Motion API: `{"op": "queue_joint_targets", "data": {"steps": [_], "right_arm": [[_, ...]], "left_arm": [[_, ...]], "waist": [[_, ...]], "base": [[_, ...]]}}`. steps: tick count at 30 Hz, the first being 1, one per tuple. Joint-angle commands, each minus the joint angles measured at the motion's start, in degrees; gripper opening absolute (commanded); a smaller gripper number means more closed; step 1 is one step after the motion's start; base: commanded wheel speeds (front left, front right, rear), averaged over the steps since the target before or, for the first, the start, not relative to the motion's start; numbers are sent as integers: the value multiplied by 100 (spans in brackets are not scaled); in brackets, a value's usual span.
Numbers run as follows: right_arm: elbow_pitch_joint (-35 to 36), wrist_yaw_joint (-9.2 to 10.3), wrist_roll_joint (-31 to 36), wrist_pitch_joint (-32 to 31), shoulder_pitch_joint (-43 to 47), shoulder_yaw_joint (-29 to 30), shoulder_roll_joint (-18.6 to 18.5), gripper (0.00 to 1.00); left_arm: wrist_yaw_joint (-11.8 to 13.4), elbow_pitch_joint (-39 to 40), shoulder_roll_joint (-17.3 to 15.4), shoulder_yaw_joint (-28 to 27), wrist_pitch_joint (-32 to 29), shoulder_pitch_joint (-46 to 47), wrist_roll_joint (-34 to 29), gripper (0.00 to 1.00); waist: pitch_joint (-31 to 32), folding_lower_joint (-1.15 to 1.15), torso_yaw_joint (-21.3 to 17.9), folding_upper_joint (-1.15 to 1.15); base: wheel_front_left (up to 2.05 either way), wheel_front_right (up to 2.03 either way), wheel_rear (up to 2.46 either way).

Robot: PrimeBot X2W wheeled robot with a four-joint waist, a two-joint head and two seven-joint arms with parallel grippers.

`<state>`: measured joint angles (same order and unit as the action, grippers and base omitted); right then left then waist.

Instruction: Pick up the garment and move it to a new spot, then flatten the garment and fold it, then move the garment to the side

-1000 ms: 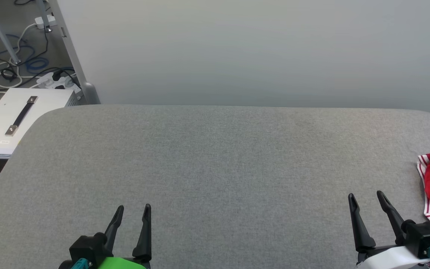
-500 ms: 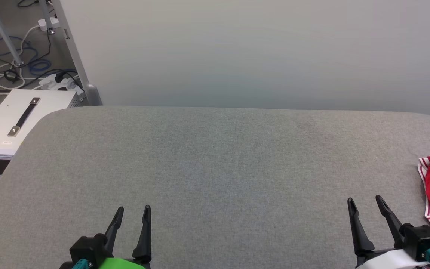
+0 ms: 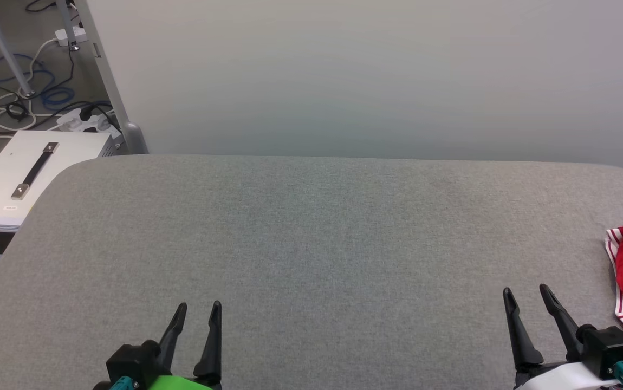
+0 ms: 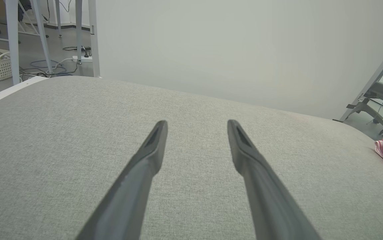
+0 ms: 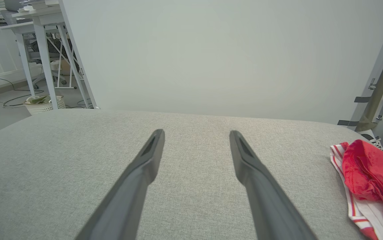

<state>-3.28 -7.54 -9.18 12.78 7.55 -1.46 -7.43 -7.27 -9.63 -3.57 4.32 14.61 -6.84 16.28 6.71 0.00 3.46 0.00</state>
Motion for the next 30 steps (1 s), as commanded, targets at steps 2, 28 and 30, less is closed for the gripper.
{"op": "queue_joint_targets", "data": {"steps": [2, 28, 30], "right_arm": [[1, 0, 2, -2, -1, 4, 1, 0], [67, 1, 187, -260, -153, 32, 92, 0], [72, 1, 201, -280, -165, 34, 100, 0]], "left_arm": [[1, 2, -2, 4, -6, 2, -3, 0], [148, 195, 11, -85, -300, 139, -331, 0], [159, 210, 12, -92, -322, 150, -356, 0]], "waist": [[-1, 0, -1, 0], [-137, 0, -71, 0], [-147, 0, -76, 0]], "base": [[0, 0, 0], [0, 0, 0], [0, 0, 0]]}}
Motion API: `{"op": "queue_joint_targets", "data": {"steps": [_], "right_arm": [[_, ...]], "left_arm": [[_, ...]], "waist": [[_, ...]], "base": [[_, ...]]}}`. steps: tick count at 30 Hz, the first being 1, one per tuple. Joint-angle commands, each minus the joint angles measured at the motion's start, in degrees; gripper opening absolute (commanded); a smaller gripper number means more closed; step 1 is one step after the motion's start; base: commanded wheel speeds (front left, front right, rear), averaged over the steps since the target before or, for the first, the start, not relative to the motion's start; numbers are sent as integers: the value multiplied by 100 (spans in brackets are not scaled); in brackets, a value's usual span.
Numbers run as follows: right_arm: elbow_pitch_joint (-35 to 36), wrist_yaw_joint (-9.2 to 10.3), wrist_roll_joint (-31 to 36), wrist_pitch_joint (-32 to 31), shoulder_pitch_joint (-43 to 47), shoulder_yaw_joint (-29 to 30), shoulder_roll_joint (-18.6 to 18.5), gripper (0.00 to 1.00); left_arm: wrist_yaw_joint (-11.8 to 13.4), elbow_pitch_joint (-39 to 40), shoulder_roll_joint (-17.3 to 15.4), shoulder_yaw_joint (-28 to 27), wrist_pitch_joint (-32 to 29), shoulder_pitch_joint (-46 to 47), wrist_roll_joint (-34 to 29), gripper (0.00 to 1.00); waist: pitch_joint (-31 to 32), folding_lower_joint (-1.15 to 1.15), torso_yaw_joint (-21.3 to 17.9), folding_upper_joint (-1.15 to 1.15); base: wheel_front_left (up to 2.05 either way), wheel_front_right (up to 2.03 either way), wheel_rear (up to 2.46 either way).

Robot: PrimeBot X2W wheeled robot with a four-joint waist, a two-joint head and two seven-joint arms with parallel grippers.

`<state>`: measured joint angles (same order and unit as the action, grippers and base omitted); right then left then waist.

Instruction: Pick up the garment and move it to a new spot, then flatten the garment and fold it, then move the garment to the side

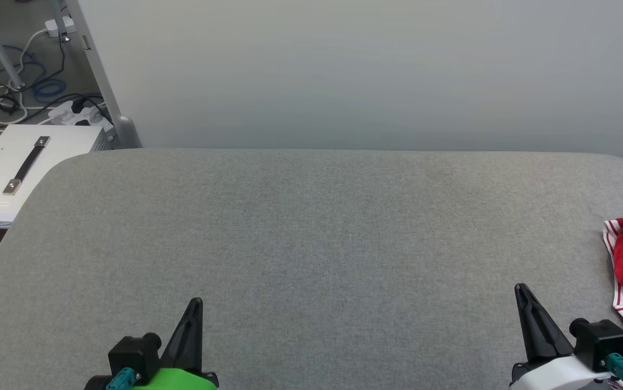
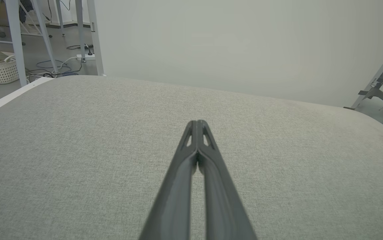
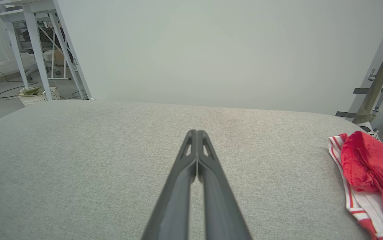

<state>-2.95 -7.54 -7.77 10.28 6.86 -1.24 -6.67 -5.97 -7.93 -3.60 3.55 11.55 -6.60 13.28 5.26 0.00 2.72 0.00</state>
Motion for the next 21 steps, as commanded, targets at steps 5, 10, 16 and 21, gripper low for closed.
{"op": "queue_joint_targets", "data": {"steps": [5, 10, 16, 21], "right_arm": [[51, 1, 96, -79, -126, 18, 41, 0], [65, 2, 133, -130, -156, 24, 60, 0], [80, 2, 176, -191, -192, 30, 81, 0], [93, 2, 213, -242, -222, 36, 99, 0]], "left_arm": [[57, 77, 18, -32, -73, 153, -119, 0], [87, 116, 21, -50, -132, 180, -185, 0], [121, 161, 25, -70, -201, 213, -262, 0], [150, 200, 28, -88, -259, 240, -327, 0]], "waist": [[-29, 0, -15, 0], [-56, 0, -29, 0], [-87, 0, -46, 0], [-114, 0, -59, 0]], "base": [[0, 0, 0], [0, 0, 0], [0, 0, 0], [0, 0, 0]]}}
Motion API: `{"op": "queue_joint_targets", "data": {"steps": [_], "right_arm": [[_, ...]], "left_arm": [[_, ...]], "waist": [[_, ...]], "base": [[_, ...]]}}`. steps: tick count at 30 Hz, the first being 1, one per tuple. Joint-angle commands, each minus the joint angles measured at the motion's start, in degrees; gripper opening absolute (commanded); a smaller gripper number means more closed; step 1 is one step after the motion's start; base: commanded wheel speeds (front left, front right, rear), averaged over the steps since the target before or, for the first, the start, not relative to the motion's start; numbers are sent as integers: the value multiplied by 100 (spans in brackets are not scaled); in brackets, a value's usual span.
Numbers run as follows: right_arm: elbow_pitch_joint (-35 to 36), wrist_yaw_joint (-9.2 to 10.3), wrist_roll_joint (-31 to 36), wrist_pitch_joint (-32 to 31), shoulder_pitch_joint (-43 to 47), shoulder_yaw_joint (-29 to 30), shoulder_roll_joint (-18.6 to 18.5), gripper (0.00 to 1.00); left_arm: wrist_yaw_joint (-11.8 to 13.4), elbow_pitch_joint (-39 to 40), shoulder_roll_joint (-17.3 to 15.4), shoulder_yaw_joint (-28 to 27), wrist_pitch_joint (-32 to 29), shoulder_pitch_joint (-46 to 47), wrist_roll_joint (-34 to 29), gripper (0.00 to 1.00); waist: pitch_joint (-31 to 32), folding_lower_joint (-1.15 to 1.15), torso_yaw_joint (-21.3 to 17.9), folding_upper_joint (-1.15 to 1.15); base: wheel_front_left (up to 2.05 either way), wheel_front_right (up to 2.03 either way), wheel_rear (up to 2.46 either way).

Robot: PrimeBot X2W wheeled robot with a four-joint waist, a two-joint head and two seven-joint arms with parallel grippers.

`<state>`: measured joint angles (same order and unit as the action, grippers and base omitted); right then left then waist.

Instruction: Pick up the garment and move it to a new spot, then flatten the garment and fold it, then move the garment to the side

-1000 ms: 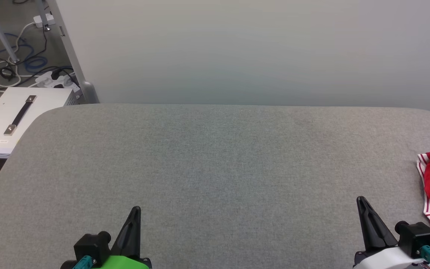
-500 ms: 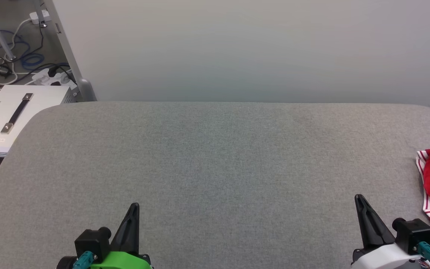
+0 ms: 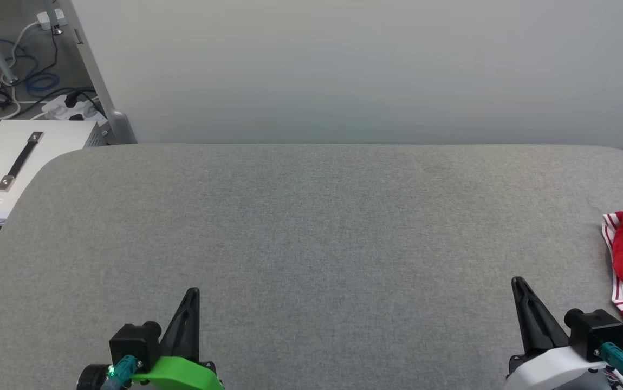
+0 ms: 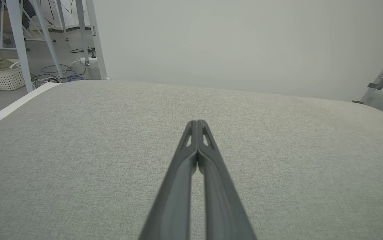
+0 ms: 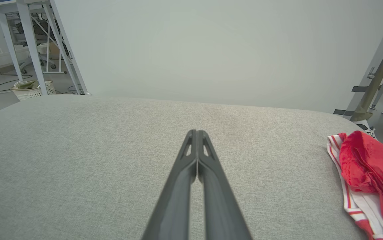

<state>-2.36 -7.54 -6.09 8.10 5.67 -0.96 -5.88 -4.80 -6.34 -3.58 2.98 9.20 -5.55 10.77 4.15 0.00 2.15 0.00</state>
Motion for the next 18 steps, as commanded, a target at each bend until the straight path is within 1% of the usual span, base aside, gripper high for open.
{"op": "queue_joint_targets", "data": {"steps": [1, 18], "right_arm": [[37, 2, 53, -35, -109, 10, 24, 0], [81, 3, 176, -208, -211, 29, 86, 0]], "left_arm": [[39, 50, 26, -34, -37, 140, -90, 0], [137, 180, 36, -93, -233, 232, -310, 0]], "waist": [[-9, 0, -5, 0], [-99, 0, -52, 0]], "base": [[0, 0, 0], [0, 0, 0]]}}
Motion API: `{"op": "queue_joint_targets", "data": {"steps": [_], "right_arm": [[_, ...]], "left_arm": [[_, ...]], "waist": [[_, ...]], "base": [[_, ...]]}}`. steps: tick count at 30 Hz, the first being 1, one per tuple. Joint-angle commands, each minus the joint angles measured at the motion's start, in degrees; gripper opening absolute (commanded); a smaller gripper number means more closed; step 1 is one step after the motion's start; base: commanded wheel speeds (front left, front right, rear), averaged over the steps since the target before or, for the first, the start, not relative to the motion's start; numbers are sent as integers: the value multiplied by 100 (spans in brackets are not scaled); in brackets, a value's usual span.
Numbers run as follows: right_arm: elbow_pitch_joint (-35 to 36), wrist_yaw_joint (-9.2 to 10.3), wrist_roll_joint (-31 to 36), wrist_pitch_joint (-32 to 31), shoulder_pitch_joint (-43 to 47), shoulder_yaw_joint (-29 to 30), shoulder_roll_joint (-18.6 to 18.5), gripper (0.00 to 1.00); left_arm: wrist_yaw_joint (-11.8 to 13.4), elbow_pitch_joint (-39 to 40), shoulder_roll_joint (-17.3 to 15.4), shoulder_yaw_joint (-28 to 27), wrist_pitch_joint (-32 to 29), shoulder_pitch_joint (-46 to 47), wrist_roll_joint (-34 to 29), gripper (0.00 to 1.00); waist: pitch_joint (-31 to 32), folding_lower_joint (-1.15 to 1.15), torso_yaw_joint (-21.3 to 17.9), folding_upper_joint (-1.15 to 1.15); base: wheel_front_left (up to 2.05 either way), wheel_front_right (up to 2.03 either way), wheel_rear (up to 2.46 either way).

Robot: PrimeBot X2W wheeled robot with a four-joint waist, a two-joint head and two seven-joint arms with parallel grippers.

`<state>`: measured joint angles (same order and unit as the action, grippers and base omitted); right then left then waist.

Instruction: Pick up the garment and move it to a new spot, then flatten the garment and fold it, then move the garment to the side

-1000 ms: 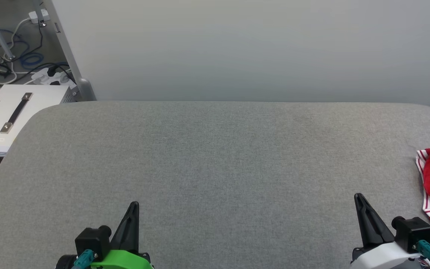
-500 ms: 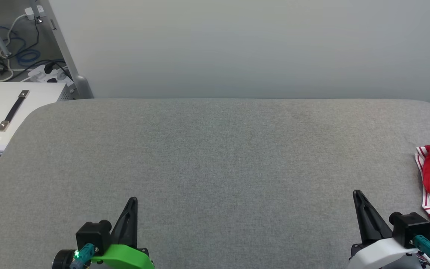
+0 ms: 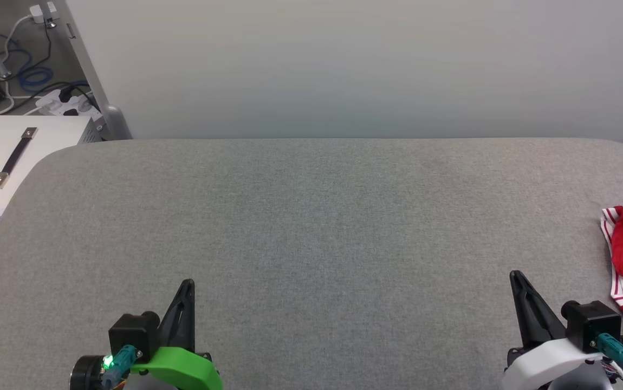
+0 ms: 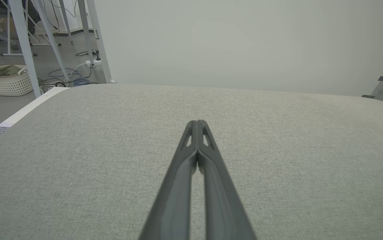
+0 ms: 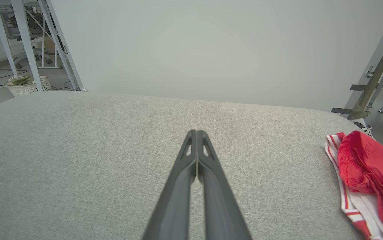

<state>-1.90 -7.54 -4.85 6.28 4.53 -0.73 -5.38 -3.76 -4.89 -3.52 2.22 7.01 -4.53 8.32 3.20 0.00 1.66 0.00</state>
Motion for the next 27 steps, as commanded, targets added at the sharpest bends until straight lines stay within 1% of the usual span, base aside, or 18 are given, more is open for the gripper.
{"op": "queue_joint_targets", "data": {"steps": [1, 27], "right_arm": [[37, 3, 59, -34, -103, 7, 38, 0], [105, 4, 248, -297, -258, 36, 132, 0]], "left_arm": [[39, 42, 31, -20, -25, 136, -76, 0], [188, 240, 46, -110, -325, 277, -411, 0]], "waist": [[-8, 0, -5, 0], [-147, 0, -76, 0]], "base": [[0, 0, 0], [0, 0, 0]]}}
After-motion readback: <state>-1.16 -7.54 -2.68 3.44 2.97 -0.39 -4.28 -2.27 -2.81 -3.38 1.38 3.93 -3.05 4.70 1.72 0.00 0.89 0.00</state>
